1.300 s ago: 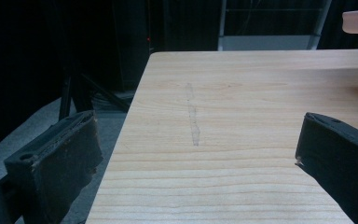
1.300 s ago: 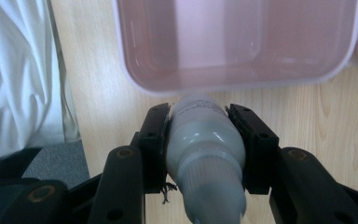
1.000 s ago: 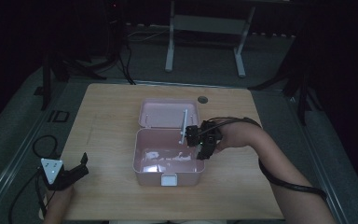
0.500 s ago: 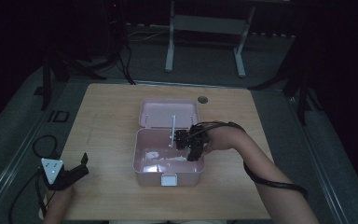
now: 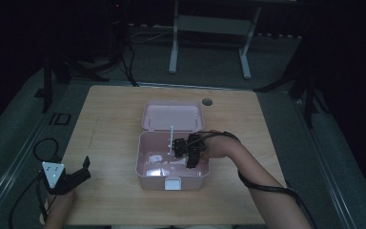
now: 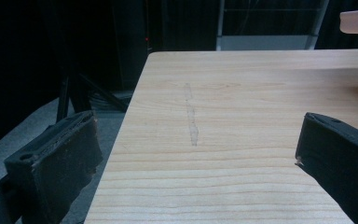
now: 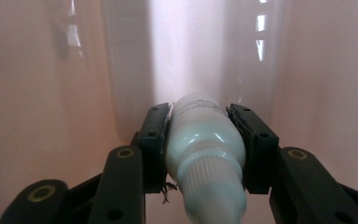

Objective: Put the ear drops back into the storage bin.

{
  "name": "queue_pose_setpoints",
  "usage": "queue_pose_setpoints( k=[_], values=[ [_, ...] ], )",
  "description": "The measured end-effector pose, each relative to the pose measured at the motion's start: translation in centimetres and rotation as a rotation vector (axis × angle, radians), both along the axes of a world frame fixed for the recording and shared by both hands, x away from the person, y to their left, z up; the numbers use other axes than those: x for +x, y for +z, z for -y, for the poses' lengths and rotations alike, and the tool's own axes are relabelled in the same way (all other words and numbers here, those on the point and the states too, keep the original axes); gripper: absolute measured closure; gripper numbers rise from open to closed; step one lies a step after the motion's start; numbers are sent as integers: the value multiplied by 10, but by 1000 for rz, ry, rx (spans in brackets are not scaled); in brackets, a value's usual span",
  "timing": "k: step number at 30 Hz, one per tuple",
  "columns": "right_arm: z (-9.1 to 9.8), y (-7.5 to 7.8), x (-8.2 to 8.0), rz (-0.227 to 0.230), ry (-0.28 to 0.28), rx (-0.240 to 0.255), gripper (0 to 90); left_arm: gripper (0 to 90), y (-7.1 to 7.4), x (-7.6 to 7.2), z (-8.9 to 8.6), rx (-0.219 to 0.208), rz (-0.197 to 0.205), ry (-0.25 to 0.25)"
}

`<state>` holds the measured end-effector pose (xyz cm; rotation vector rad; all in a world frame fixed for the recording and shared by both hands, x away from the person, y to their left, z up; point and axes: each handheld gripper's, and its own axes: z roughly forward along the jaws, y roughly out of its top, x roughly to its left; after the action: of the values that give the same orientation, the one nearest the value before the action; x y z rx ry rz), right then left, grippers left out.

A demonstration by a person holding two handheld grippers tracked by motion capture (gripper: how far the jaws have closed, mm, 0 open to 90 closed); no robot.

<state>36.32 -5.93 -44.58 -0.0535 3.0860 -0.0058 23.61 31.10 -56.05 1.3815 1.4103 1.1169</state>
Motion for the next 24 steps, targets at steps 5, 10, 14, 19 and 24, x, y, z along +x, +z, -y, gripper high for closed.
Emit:
queue_pose_setpoints(
  k=[5,10,14,19,24],
  values=[
    [-3,-15,1,7,2,-26,596,3,0,0,0,0,1,-1],
    [-5,-25,3,35,9,-53,595,3,0,0,0,1,1,-2],
    [-7,-24,5,68,10,-39,596,3,0,0,0,4,0,-3],
    [-10,-25,4,78,26,-23,595,3,0,0,0,5,0,-4],
    [-12,-36,4,61,17,-53,595,3,0,0,0,3,2,-5]
  ],
)
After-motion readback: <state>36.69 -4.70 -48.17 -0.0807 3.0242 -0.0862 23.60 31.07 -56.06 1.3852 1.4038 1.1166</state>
